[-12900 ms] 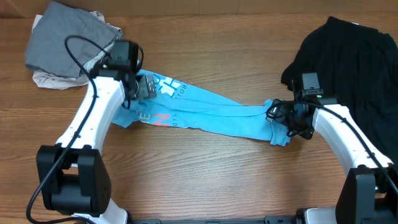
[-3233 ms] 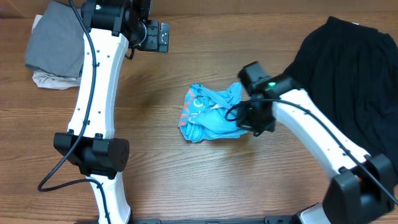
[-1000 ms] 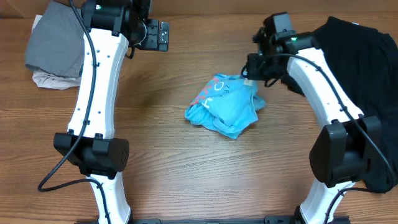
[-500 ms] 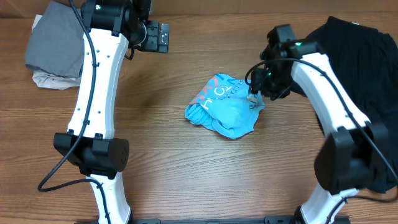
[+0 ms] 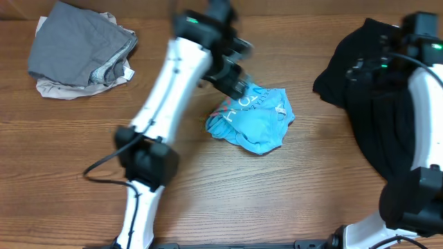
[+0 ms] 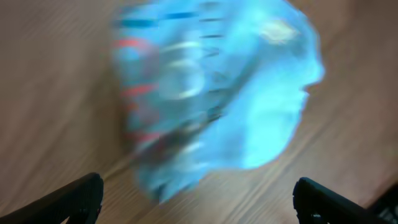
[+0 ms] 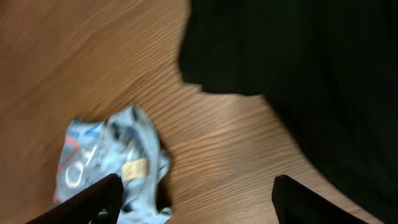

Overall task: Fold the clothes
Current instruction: 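Move the right arm aside and grasp the shirt bundle with the left gripper, then carry the shirt bundle with the left gripper toward the grey stack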

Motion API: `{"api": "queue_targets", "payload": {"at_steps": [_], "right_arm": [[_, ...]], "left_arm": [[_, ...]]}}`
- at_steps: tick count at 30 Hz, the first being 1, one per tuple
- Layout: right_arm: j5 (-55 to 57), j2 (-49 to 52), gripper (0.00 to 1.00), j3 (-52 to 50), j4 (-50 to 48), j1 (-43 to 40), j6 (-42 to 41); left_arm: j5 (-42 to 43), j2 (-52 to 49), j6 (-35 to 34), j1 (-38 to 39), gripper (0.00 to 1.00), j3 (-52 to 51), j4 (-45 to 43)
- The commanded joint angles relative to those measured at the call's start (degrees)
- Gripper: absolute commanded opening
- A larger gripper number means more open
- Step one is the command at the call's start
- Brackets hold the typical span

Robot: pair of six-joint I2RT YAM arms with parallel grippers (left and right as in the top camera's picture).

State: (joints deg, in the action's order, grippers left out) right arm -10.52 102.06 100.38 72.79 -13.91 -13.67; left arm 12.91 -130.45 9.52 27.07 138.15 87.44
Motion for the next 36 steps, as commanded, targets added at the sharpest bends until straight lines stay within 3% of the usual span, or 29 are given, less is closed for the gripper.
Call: {"api": "queue_targets", "payload": {"at_steps": [1, 4, 6, 10, 17, 22, 36], "right_arm": [[-2.93, -0.31, 0.81, 0.59, 0.02, -5.75, 0.13], [-3.10, -0.31, 0.82, 0.44, 0.20, -7.34, 0.22], [-3.08, -0.26, 0.83, 0.33, 0.04, -7.61, 0.63], [-3.10, -0.26, 0.85, 0.07, -0.50, -7.58, 1.46], [-3.08, -0.26, 0.86, 0.07, -0.50, -7.58, 1.68], [-3.08, -0.26, 0.87, 0.07, -0.48, -7.58, 1.68], [-3.13, -0.24, 0.89, 0.07, -1.55, -7.58, 1.66]], "left_arm": [[0.28, -4.24, 2.71, 10.43, 1.00, -0.20, -1.49], [-6.10, -6.32, 1.25, 15.52, 1.00, -0.20, -1.97], [-15.02, -8.50, -3.15, 19.19, 1.00, -0.20, -1.97], [-16.35, -12.74, -8.96, 20.63, 1.00, -0.20, -1.81], [-26.05, -17.81, -9.99, 19.74, 1.00, -0.20, 0.76], [-33.09, -20.20, -10.38, 15.98, 1.00, -0.20, 2.56], [-34.29, -19.10, -8.22, -3.87, 1.00, 0.76, 1.31]]}}
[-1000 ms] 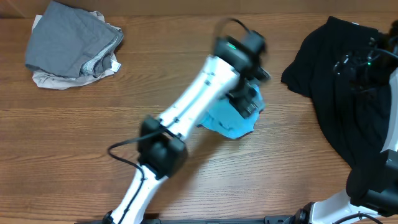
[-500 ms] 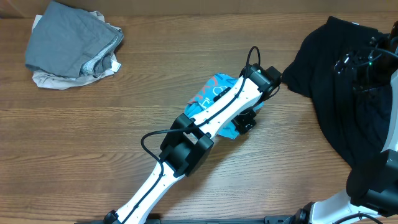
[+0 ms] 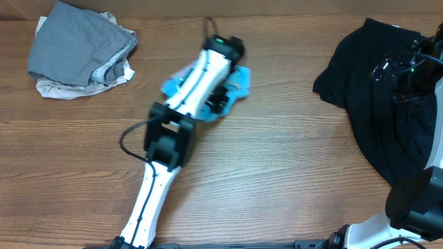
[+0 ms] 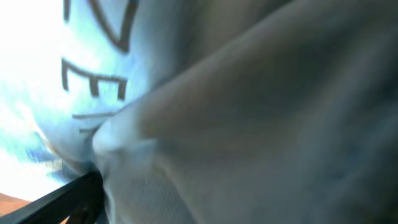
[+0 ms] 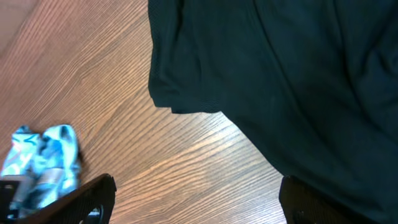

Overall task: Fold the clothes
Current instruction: 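Carry the shirt bundle with the left gripper toward the grey stack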

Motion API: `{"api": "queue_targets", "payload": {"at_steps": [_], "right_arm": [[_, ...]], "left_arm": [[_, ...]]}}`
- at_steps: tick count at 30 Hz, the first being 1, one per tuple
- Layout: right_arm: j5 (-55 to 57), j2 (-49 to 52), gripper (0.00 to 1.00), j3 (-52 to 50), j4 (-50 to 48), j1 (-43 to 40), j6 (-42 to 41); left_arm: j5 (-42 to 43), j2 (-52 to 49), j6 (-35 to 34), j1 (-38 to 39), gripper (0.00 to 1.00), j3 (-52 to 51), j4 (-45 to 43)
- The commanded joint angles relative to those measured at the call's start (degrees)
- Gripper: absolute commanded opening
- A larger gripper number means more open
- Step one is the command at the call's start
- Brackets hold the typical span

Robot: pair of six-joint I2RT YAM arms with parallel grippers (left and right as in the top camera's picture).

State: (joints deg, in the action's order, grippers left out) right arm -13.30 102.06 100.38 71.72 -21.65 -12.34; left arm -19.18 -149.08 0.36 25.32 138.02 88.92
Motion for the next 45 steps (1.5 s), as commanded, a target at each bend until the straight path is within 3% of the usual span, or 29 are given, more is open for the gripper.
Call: {"api": "queue_targets", "payload": {"at_steps": [1, 10, 12, 17, 24, 28, 38, 41, 44, 45], "right_arm": [[-0.33, -0.24, 0.89, 0.07, -0.52, 0.15, 0.33], [-0.33, -0.24, 0.90, 0.07, -0.42, 0.15, 0.37], [-0.33, -0.24, 0.90, 0.07, -0.46, 0.15, 0.37], [-0.33, -0.24, 0.90, 0.07, -0.04, 0.15, 1.64], [-0.33, -0.24, 0.91, 0.07, 0.52, 0.15, 2.32], [-0.33, -0.24, 0.91, 0.07, 0.68, 0.15, 2.34], [-0.33, -0.13, 0.91, 0.07, 0.37, 0.15, 2.32], [-0.31, 0.13, 0.91, 0.07, 0.39, 0.15, 2.32], [-0.31, 0.46, 0.91, 0.07, 0.42, 0.15, 2.34], [-0.28, 0.61, 0.91, 0.07, 0.39, 0.15, 2.34]], "left_arm": [[-2.21, 0.00, 0.94, -2.25, 1.00, 1.42, -0.20], [-1.42, 6.84, 1.51, 3.28, 1.00, 12.44, -0.55], [3.82, 6.99, 9.29, 5.55, 1.00, 12.46, -0.35], [1.33, 6.56, 10.32, 7.45, 0.99, 6.01, -2.75], [-7.87, 6.56, 3.63, 6.88, 0.95, -4.76, -11.32], [-7.76, 6.56, 3.69, 6.64, 0.96, -8.66, -17.97], [-8.37, 6.56, 5.92, 6.36, 0.96, -19.80, -23.71], [-8.46, 6.56, 4.70, 5.64, 0.86, -21.05, -24.52], [-8.44, 6.56, 3.21, 4.13, 0.64, -21.59, -25.27], [-8.44, 6.56, 3.21, 3.28, 0.52, -21.59, -25.66]]}}
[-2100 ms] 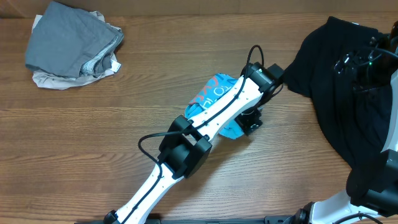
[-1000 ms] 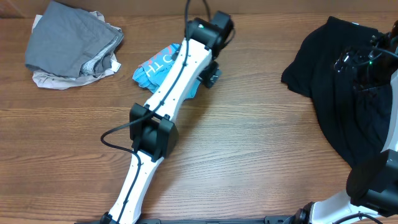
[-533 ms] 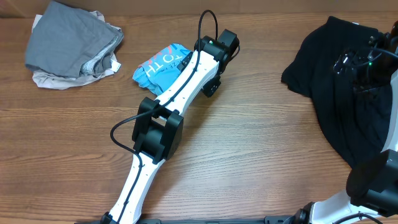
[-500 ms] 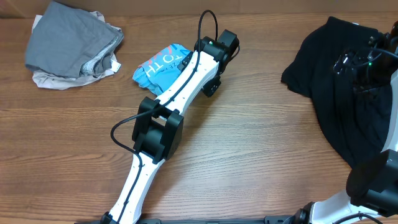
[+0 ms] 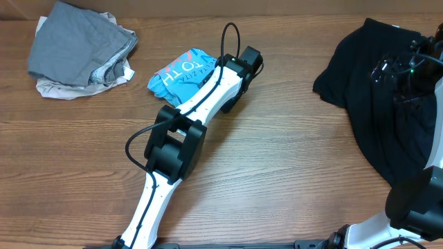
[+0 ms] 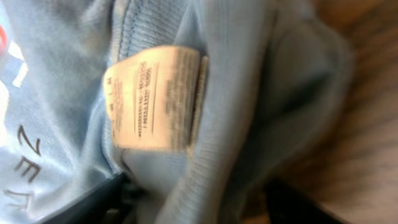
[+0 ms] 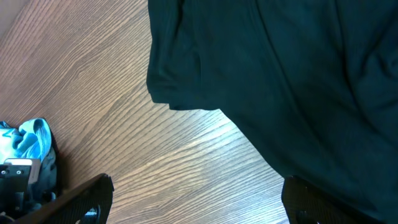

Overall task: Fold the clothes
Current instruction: 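Carry the shirt bundle with the left gripper toward the grey stack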

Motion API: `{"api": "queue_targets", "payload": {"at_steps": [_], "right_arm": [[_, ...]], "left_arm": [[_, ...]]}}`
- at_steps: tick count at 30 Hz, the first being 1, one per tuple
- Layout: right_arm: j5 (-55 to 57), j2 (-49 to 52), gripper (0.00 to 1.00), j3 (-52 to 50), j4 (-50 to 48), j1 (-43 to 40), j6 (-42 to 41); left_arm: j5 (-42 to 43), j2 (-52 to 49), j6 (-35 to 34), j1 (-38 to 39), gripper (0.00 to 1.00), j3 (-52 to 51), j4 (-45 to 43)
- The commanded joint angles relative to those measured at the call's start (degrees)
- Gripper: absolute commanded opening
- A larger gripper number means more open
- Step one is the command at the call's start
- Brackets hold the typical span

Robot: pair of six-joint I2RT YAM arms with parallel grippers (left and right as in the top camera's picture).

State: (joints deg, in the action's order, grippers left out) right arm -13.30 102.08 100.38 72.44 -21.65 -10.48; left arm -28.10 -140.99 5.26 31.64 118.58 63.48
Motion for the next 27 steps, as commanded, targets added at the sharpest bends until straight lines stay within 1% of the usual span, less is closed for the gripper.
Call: {"api": "queue_targets", "payload": {"at_steps": [1, 3, 4, 7, 9, 15, 17, 18, 19, 21, 25, 27], "right_arm": [[-0.31, 0.63, 0.91, 0.07, -0.35, 0.15, 0.48], [-0.31, 0.70, 0.91, 0.07, -0.37, 0.15, 0.46], [-0.31, 0.70, 0.91, 0.07, -0.37, 0.15, 0.46], [-0.31, 0.70, 0.91, 0.07, -0.33, 0.15, 0.46], [-0.31, 0.70, 0.91, 0.07, -0.31, 0.15, 0.46], [-0.31, 0.70, 0.91, 0.07, -0.24, 0.15, 0.46], [-0.28, 0.70, 0.90, 0.07, 0.04, 0.15, 0.46], [-0.28, 0.70, 0.90, 0.07, 0.11, 0.15, 0.46], [-0.31, 0.70, 0.90, 0.07, 0.09, 0.15, 0.46], [-0.31, 0.70, 0.90, 0.07, 0.07, 0.15, 0.46], [-0.33, 0.70, 0.90, 0.07, 0.22, 0.15, 0.46], [-0.33, 0.70, 0.90, 0.07, 0.48, 0.15, 0.44]], "left_arm": [[0.48, -1.53, -1.68, -3.65, 0.41, -2.16, -0.68], [0.52, -1.53, -1.68, -4.74, 0.08, -2.16, -1.70], [0.52, -1.53, -1.68, -5.22, 0.04, -2.16, -2.21], [1.22, -1.49, -1.66, -6.54, 0.04, -1.36, -3.04], [2.25, -1.36, -1.60, -7.02, 0.04, 1.29, -1.03], [2.91, 0.72, -1.60, -8.83, 0.04, 17.64, 10.05], [6.34, 1.81, -0.52, -9.99, 0.04, 24.74, 13.46], [7.30, 2.05, -0.52, -10.27, 0.04, 26.34, 14.16], [9.79, 2.67, -0.50, -11.30, 0.04, 30.82, 15.87], [11.23, 3.69, -0.50, -13.18, 0.04, 37.35, 17.81], [11.10, 4.83, 1.77, -17.00, 0.04, 44.04, 19.23], [10.47, 5.27, 2.49, -18.84, 0.04, 45.51, 19.37]]}}
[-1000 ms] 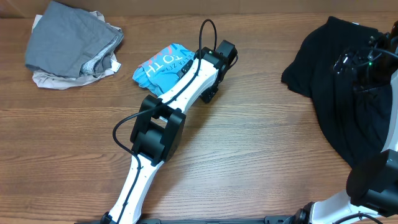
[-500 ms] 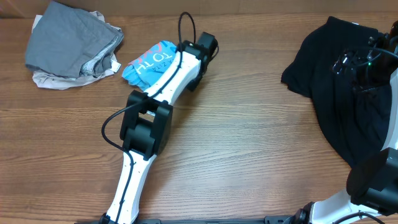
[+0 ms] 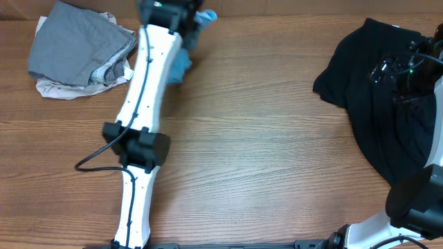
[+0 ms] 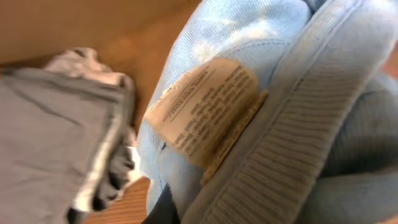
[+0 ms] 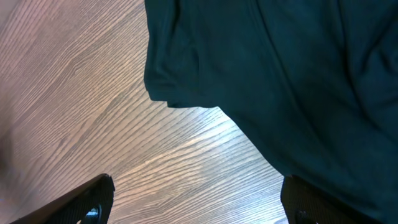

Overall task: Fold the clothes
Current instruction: 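Carry the shirt bundle with the left gripper toward the grey stack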

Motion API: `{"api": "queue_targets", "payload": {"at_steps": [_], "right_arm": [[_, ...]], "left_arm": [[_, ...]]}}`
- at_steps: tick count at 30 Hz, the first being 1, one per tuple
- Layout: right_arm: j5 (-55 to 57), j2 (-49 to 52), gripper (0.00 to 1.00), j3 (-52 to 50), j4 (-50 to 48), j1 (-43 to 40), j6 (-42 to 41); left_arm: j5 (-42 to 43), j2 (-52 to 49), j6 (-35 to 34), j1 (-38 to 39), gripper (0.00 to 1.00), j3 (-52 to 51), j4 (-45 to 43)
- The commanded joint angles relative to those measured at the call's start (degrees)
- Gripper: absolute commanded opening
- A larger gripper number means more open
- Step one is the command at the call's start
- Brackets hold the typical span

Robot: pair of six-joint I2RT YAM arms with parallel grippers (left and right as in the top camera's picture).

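A light blue garment (image 3: 182,63) with a sewn-in label (image 4: 205,112) hangs bunched in my left gripper (image 3: 188,26), which is shut on it near the table's far edge, just right of the grey pile. In the left wrist view the blue cloth (image 4: 280,124) fills the frame and hides the fingertips. A black garment (image 3: 370,90) lies crumpled at the right. My right gripper (image 5: 196,211) hovers open over its left edge (image 5: 186,99), its fingers (image 5: 84,200) holding nothing.
A pile of grey clothes (image 3: 79,43) sits at the far left corner, also seen in the left wrist view as grey cloth (image 4: 50,137). The wooden table (image 3: 263,159) stretches between the two arms. The left arm (image 3: 142,117) runs up the table's left half.
My left gripper has moved from the blue garment's right edge at mid-table to the far edge near the grey pile, with the garment in it. The right arm has not moved.
The blue garment lay crumpled mid-table with my left gripper open above it. Then it sat further back and left under the arm, then flatter with its lettering up and the gripper at its edge. Now it is held beside the grey pile.
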State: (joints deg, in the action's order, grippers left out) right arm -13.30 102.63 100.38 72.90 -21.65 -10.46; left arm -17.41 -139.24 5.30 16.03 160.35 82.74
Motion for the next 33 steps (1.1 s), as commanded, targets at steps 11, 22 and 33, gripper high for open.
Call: {"api": "queue_targets", "payload": {"at_steps": [11, 22, 33], "right_arm": [[-0.31, 0.15, 0.90, 0.07, 4.09, 0.96, 0.39], [-0.33, 0.15, 0.89, 0.07, 6.97, 1.03, -1.81], [-0.33, 0.15, 0.89, 0.07, 7.39, 1.03, -1.81]], "left_arm": [[-11.67, 4.72, 16.39, -16.74, 0.04, 8.13, -5.53], [4.76, 4.17, 33.16, -33.07, 0.04, 6.10, -22.38], [11.50, -5.20, 29.86, -37.09, 0.04, 2.62, -29.40]]}}
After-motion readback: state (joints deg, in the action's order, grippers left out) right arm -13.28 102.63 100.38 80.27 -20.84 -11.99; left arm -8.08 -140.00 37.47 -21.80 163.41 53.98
